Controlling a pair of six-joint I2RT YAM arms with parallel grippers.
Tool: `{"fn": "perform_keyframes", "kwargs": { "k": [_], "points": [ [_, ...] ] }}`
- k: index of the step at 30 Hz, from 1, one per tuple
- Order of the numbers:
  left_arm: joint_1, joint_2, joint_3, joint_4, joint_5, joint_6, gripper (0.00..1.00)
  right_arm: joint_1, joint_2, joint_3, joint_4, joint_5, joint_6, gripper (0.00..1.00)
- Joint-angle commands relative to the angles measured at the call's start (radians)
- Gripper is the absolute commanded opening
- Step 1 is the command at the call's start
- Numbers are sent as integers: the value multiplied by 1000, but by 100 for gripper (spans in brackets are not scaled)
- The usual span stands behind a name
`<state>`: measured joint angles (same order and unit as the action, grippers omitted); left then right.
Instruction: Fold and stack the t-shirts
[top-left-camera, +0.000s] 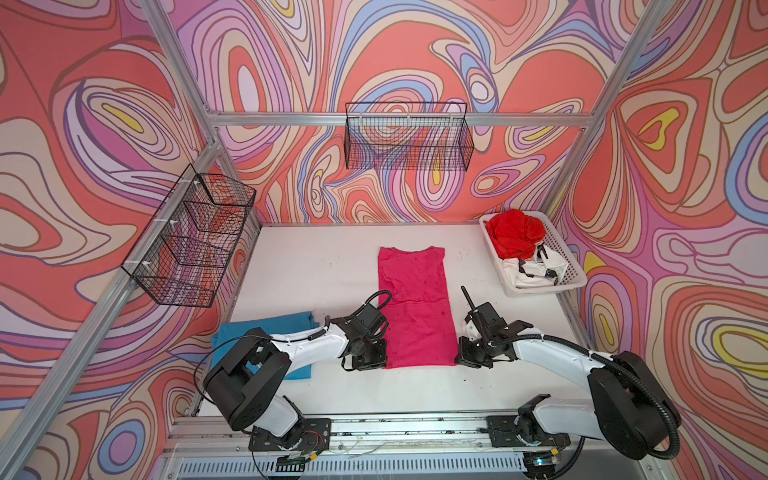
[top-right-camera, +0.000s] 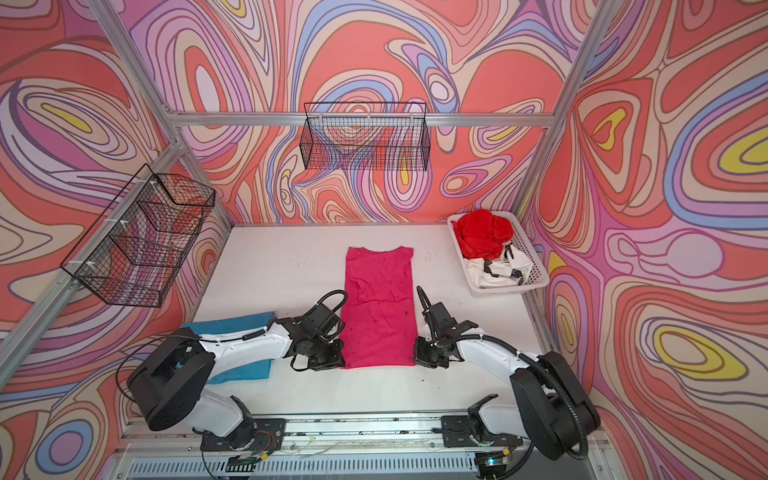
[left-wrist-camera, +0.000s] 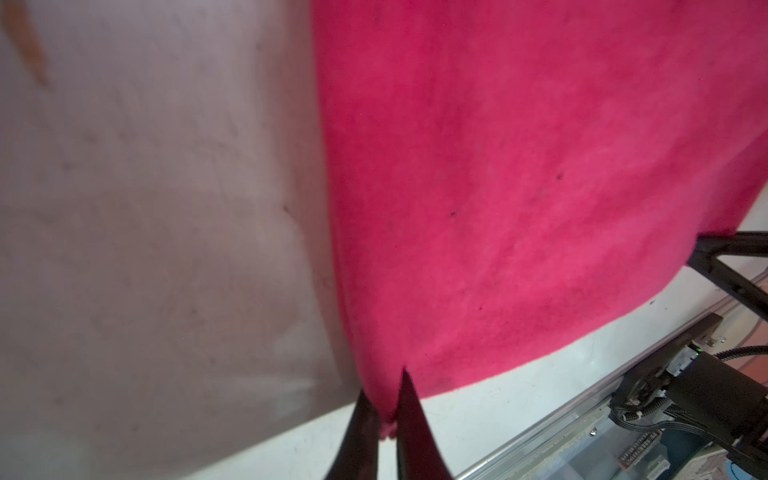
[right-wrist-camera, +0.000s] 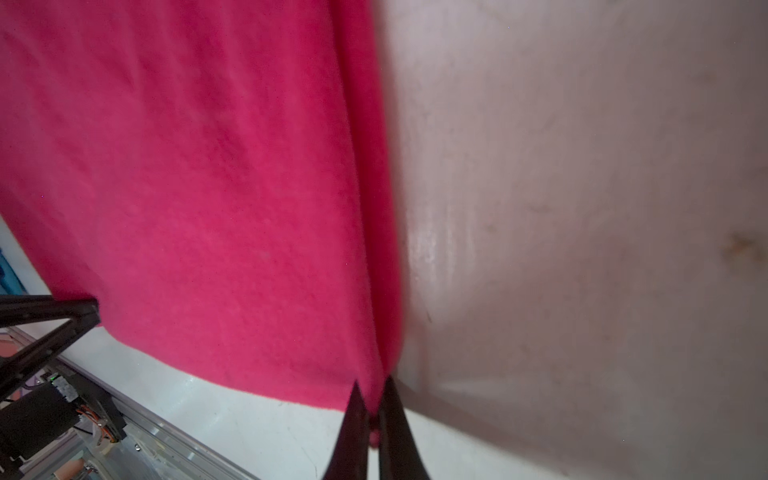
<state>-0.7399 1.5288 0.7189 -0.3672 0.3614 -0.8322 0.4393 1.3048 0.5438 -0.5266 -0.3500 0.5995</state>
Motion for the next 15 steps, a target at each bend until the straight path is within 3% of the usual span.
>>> {"fn": "perform_keyframes", "kwargs": {
  "k": [1, 8, 15],
  "points": [
    [-9, 41, -10, -117, -70, -2, 0, 0, 0, -10, -55, 19, 1, 0],
    [-7, -88, 163, -308, -102, 33, 0, 0, -111, 125, -219, 4, 28, 0],
    [10, -113, 367, -476, -112, 89, 0, 0, -125, 317, -368, 40, 23, 0]
  ]
}}
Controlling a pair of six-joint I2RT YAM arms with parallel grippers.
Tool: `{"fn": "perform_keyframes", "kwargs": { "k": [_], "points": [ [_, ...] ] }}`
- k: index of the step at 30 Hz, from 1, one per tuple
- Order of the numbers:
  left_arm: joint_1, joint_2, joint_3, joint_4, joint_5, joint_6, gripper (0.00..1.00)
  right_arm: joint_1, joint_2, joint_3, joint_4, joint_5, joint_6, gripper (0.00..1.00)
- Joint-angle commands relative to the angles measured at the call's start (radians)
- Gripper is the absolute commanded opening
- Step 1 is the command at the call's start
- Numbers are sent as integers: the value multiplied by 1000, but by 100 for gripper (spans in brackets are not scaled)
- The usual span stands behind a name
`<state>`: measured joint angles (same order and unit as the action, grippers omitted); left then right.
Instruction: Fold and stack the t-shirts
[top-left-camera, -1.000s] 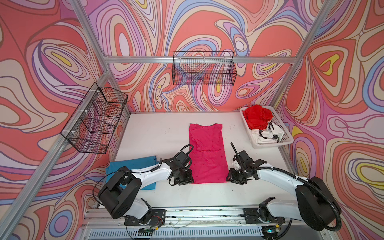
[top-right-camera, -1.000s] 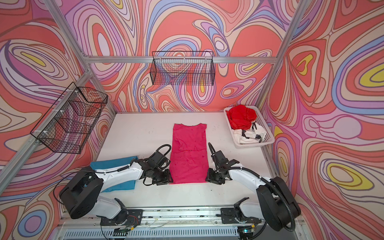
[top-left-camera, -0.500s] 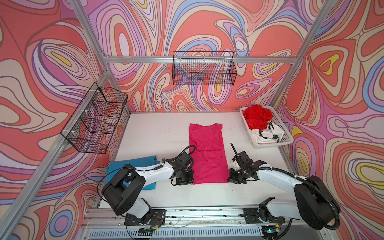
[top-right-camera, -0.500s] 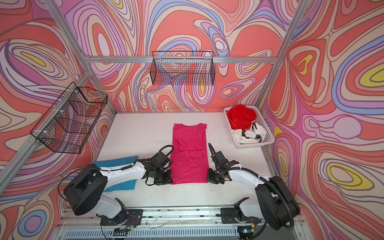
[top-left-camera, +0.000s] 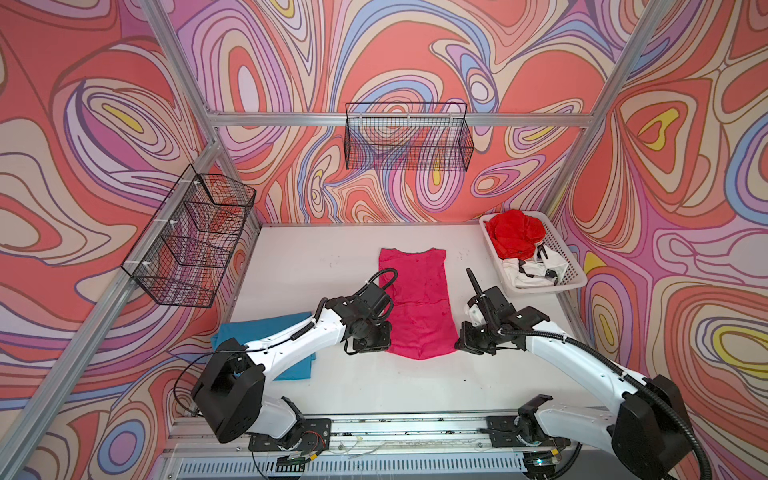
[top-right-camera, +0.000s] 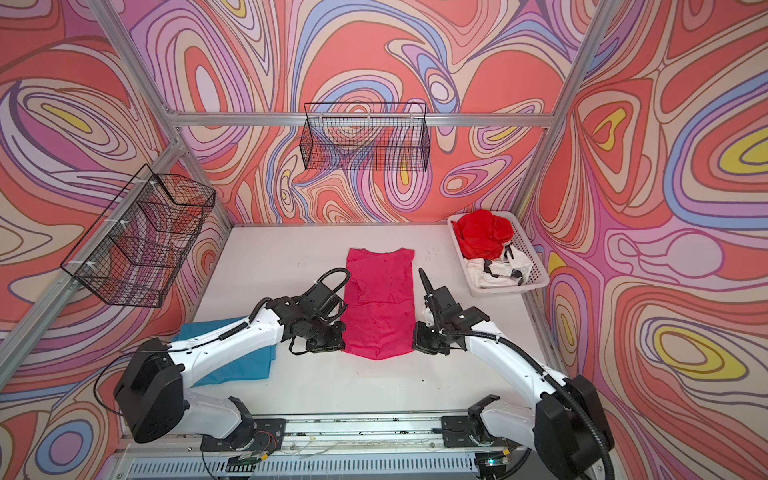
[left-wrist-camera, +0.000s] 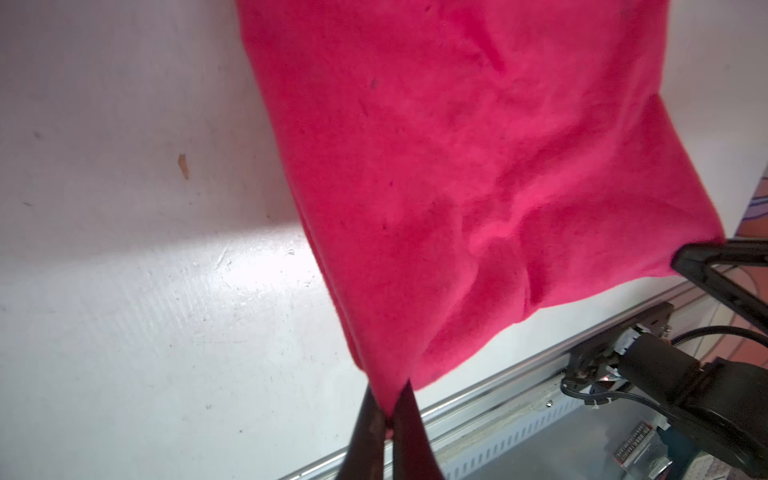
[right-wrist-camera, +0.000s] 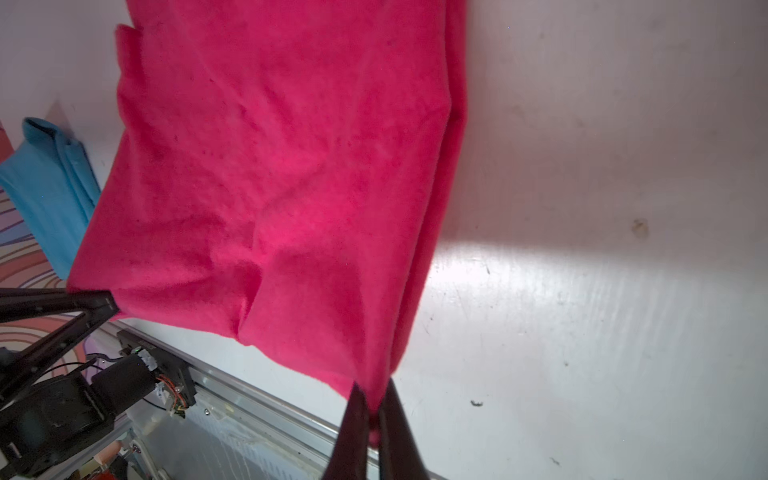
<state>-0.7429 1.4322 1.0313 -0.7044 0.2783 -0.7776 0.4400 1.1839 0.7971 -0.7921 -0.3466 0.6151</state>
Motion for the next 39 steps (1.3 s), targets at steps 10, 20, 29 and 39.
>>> {"fn": "perform_keyframes", "kwargs": {
  "k": [10, 20, 29, 39],
  "points": [
    [165, 104, 327, -187, 15, 191, 0, -67, 161, 337, -88, 53, -38, 0],
    [314, 439, 750, -224, 116, 321, 0, -207, 513, 680, -8, -39, -122, 0],
    [398, 846, 1271, -359, 205, 376, 0, -257, 870, 1022, -45, -91, -162, 0],
    [445, 1077, 1478, -285, 265, 332, 0, -292, 1044, 1182, -5, -85, -122, 0]
  ]
}}
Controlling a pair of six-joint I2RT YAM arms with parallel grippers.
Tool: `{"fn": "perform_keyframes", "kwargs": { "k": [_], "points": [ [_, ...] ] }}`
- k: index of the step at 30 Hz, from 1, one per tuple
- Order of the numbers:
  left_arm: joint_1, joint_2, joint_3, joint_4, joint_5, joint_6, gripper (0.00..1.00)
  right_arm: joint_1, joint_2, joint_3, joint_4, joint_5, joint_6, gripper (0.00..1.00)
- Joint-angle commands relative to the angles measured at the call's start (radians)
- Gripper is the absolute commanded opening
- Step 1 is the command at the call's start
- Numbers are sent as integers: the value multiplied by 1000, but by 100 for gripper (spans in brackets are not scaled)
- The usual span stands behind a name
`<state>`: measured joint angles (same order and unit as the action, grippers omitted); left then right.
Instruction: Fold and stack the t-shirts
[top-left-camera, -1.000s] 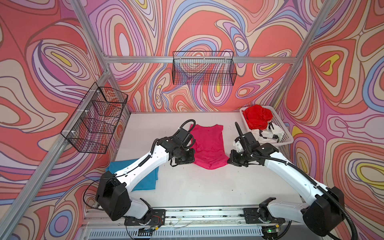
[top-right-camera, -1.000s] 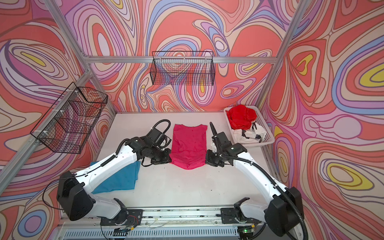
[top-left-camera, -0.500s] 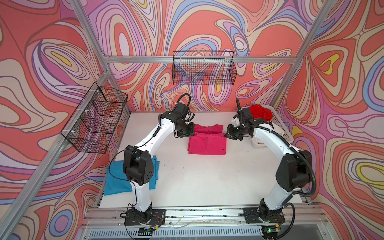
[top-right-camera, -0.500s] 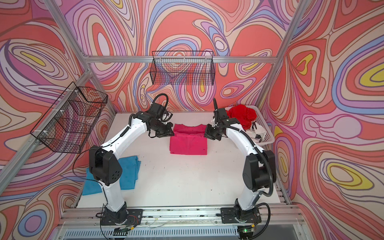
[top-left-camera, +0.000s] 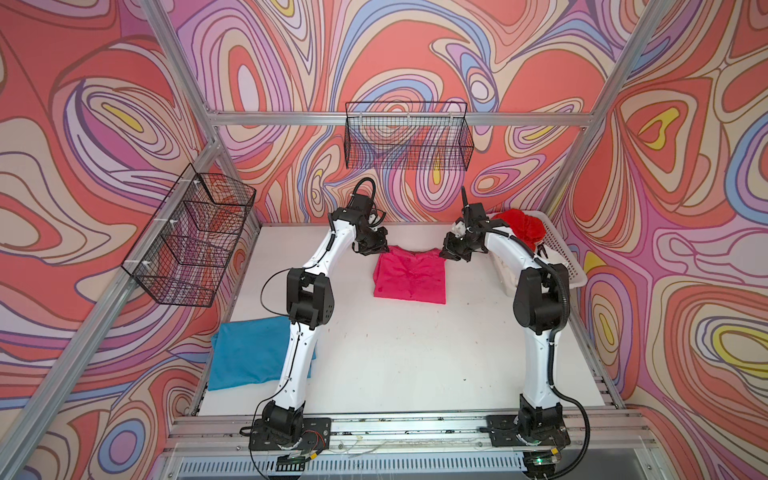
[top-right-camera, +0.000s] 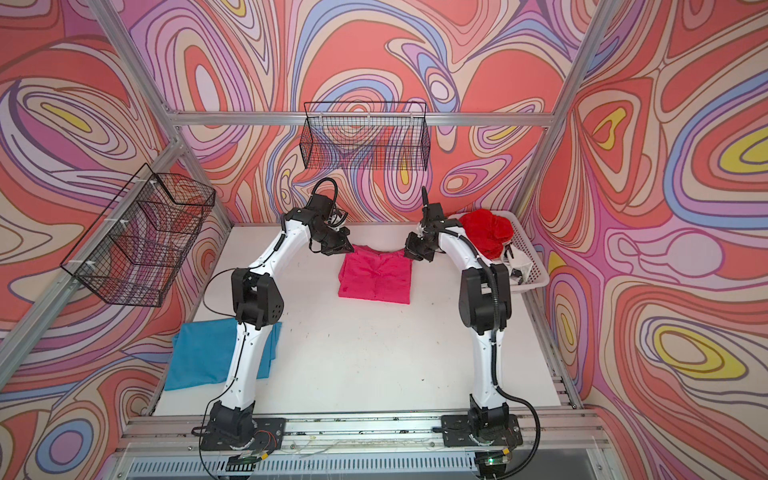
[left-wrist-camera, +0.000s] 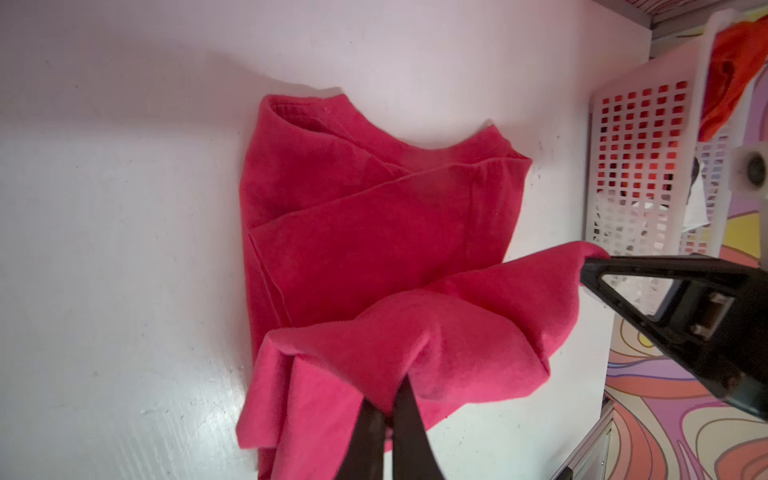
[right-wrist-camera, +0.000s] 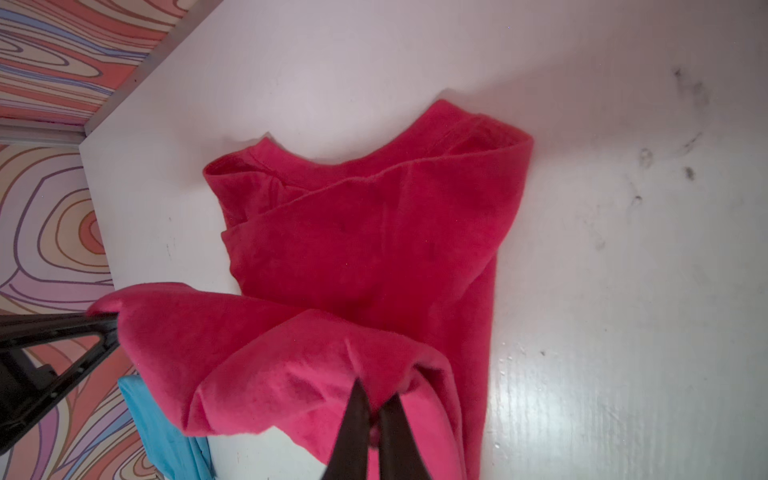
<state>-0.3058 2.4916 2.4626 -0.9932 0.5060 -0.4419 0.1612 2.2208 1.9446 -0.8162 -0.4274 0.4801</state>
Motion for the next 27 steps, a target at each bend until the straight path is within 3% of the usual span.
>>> {"fn": "perform_keyframes", "kwargs": {
  "k": [1, 5, 9, 11, 13, 14, 17, 21, 27],
  "points": [
    [8, 26, 48, 25, 42, -8, 0, -15, 9, 31, 28, 0, 19, 0],
    [9, 58, 45, 122, 96, -52, 0, -20, 5, 0, 79, 7, 48, 0],
    [8, 85, 28, 212, 68, -83, 0, -25, 30, -10, 140, 24, 75, 0],
    [9, 91, 7, 272, 21, -89, 26, -33, 62, 5, 183, 29, 92, 1],
    [13, 85, 6, 275, -57, -86, 48, -34, 79, 22, 209, 37, 99, 32],
    [18, 76, 2, 276, -84, -85, 52, -34, 74, 29, 215, 52, 89, 44],
    [17, 1, -75, 304, -144, -81, 56, -21, 27, 11, 199, 129, 53, 55],
    [-14, -137, -288, 401, -151, -82, 57, 12, -63, -109, 196, 164, 18, 56],
    [-98, -161, -454, 403, -35, -106, 51, 95, -106, -284, 241, 109, 1, 54]
  ]
}}
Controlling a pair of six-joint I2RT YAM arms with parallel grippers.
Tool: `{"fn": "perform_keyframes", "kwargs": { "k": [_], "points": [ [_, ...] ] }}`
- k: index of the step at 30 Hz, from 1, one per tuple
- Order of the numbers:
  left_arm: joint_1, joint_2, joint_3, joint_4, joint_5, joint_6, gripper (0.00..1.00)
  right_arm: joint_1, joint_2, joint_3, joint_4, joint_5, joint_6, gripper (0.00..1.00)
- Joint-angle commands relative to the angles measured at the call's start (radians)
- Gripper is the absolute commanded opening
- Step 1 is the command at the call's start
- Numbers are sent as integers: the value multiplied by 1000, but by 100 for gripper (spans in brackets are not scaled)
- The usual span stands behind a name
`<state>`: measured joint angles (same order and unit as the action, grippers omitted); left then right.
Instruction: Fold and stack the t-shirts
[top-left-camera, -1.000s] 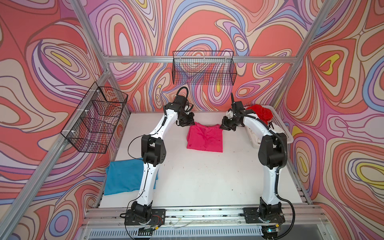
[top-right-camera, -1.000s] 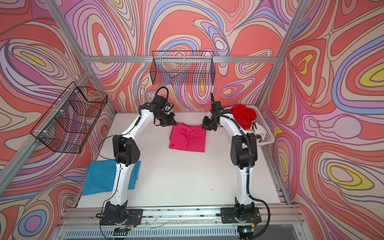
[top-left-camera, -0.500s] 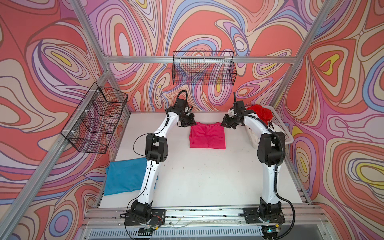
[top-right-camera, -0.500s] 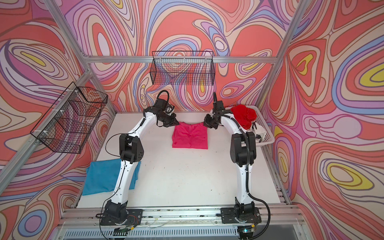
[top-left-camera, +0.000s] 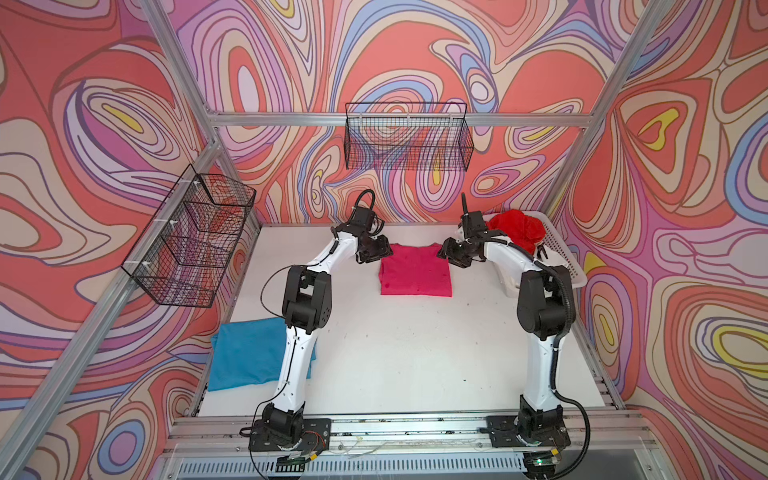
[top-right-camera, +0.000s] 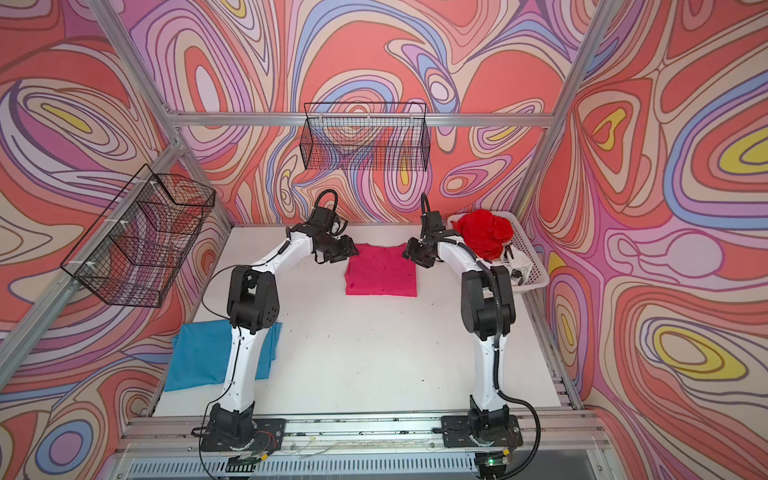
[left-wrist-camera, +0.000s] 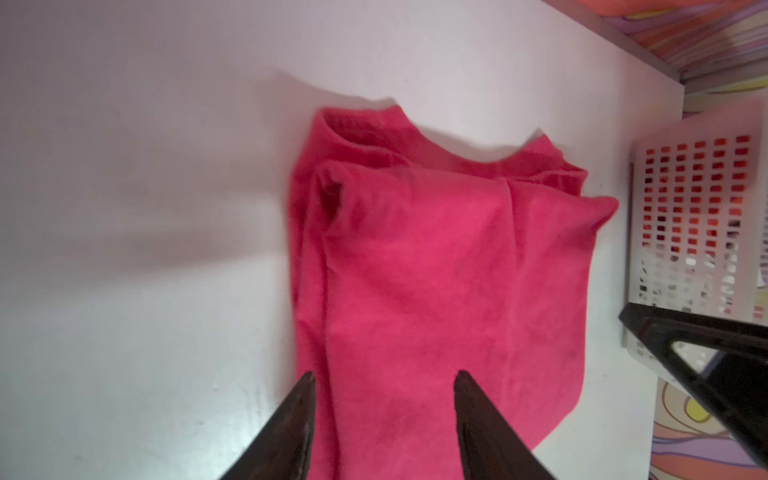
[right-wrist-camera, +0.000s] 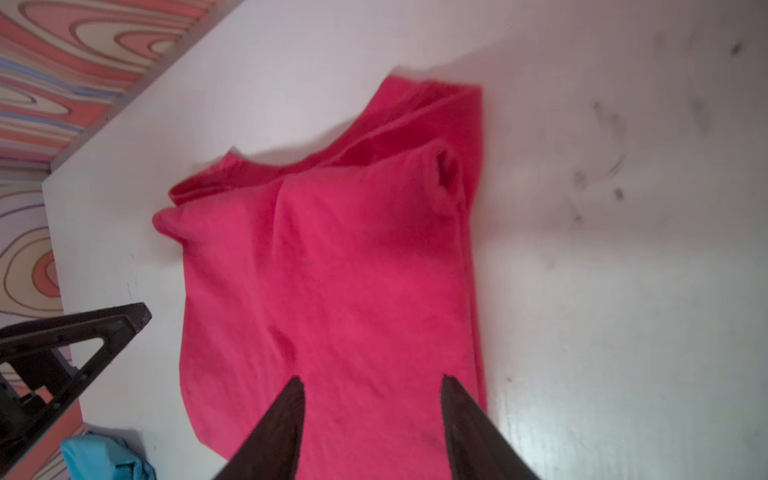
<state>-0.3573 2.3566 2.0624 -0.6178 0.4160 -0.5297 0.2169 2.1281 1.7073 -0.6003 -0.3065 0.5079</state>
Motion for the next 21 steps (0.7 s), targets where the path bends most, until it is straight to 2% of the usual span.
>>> {"fn": "perform_keyframes", "kwargs": {
  "k": [1, 5, 11, 18, 21],
  "points": [
    [-59, -26, -76, 23, 58, -21, 49, 48, -6, -63, 25, -23, -34, 54],
    [-87, -41, -188, -15, 35, -11, 40, 68, -4, -155, 31, -38, -67, 52],
    [-119, -169, -499, 17, 34, -25, 28, 107, -110, -398, 59, -60, -78, 49],
    [-212, -422, -922, 67, 74, -124, 27, 208, -359, -758, 87, -98, 59, 49],
    [-267, -515, -1034, 77, 97, -182, 30, 249, -485, -848, 73, -116, 120, 49]
  ]
}}
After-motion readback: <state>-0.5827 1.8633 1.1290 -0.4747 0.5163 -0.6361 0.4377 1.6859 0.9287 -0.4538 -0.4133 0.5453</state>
